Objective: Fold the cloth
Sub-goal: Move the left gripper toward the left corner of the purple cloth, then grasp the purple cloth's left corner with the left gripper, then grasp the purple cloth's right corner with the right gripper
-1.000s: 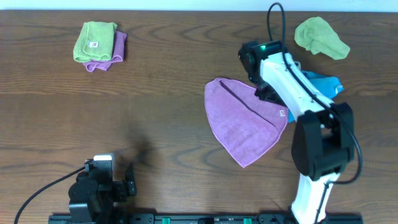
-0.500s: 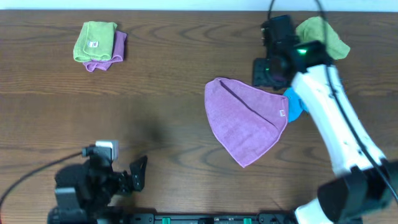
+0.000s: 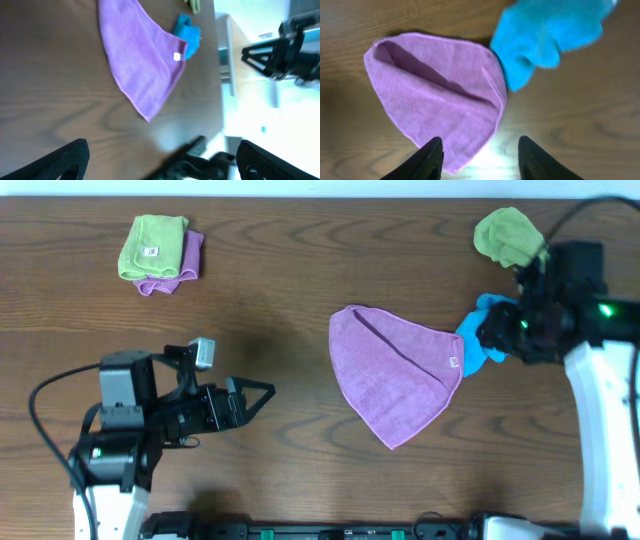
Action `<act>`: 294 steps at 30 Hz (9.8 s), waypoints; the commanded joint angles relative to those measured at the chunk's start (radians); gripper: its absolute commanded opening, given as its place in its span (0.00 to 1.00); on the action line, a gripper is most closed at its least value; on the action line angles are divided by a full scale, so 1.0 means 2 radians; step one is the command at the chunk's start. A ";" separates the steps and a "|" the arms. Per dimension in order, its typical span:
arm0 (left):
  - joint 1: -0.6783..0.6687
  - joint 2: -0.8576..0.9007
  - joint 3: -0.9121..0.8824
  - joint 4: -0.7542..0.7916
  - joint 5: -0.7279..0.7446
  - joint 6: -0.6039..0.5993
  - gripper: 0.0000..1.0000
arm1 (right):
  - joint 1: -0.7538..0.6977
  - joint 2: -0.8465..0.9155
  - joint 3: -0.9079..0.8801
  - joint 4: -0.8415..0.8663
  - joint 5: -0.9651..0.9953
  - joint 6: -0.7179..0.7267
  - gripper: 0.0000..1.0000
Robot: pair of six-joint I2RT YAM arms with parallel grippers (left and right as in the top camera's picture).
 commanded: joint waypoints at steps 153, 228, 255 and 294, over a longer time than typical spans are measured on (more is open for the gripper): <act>-0.104 0.377 -0.070 0.100 -0.046 0.053 0.06 | 0.093 -0.051 -0.376 0.395 -0.166 0.204 0.88; -0.074 0.377 -0.003 0.013 -0.120 0.104 0.06 | 0.241 0.115 -0.316 0.436 -0.163 0.224 0.64; -0.074 0.377 -0.003 0.015 -0.120 0.104 0.06 | 0.244 -0.032 -0.315 0.148 -0.071 0.240 0.79; -0.074 0.377 -0.003 0.010 -0.120 0.105 0.06 | 0.215 0.070 -0.340 0.288 -0.138 0.512 0.51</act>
